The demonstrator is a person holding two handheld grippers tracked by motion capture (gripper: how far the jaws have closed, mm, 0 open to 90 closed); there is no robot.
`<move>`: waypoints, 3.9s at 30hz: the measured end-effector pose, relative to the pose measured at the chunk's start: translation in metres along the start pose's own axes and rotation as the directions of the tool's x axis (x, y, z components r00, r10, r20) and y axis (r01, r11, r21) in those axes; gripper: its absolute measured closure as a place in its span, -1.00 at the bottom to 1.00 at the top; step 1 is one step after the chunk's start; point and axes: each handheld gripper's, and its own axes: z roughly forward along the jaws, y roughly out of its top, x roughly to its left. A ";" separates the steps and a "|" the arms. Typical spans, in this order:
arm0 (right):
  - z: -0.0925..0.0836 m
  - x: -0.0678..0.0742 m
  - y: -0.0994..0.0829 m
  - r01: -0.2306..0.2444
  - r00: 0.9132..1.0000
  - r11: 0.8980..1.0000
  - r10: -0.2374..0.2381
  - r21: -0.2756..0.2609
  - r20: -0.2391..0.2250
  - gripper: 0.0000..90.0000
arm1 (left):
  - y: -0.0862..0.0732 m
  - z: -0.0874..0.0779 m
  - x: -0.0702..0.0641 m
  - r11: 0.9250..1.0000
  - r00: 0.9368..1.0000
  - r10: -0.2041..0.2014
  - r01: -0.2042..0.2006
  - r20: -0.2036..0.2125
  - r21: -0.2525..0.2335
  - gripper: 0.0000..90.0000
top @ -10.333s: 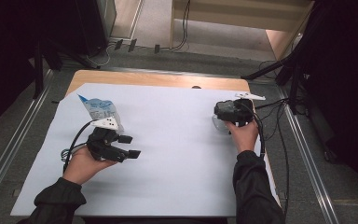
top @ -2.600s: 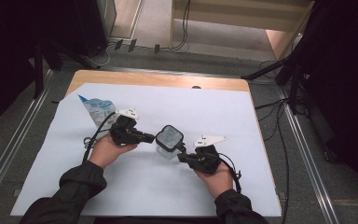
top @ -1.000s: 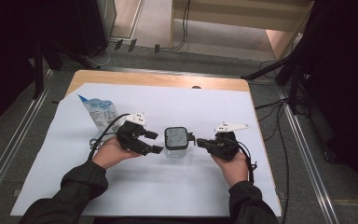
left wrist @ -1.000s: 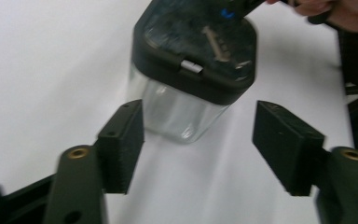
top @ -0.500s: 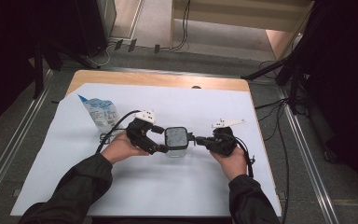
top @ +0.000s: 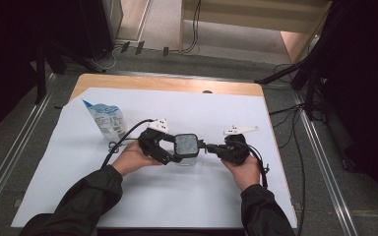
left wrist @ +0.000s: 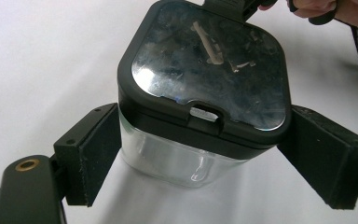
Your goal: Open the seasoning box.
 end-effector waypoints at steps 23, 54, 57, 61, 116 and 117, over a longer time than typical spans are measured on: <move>0.001 0.000 -0.001 -0.009 1.000 1.000 0.009 -0.002 0.009 1.00 | -0.006 0.007 -0.003 1.000 0.999 0.010 -0.010 -0.031 -0.007 -0.68; 0.002 0.002 -0.001 -0.008 1.000 1.000 0.008 0.002 0.011 1.00 | 0.007 -0.012 -0.009 1.000 0.999 0.020 -0.021 -0.043 -0.021 -0.62; 0.002 0.002 -0.001 -0.007 1.000 1.000 0.007 0.003 0.011 1.00 | 0.008 -0.014 -0.010 0.999 0.998 0.027 -0.027 -0.052 -0.016 -0.61; 0.002 0.002 -0.001 -0.002 1.000 1.000 0.002 0.001 0.008 1.00 | 0.011 -0.020 -0.013 0.999 0.998 0.043 -0.044 -0.055 -0.019 -0.57; 0.002 0.009 -0.007 -0.052 0.998 0.998 0.052 -0.038 0.021 1.00 | 0.062 -0.002 -0.030 0.998 0.994 0.043 -0.048 0.102 0.046 1.00; 0.002 0.009 -0.007 -0.052 0.998 0.998 0.053 -0.039 0.021 1.00 | 0.064 -0.001 -0.031 0.998 0.994 0.044 -0.049 0.103 0.049 1.00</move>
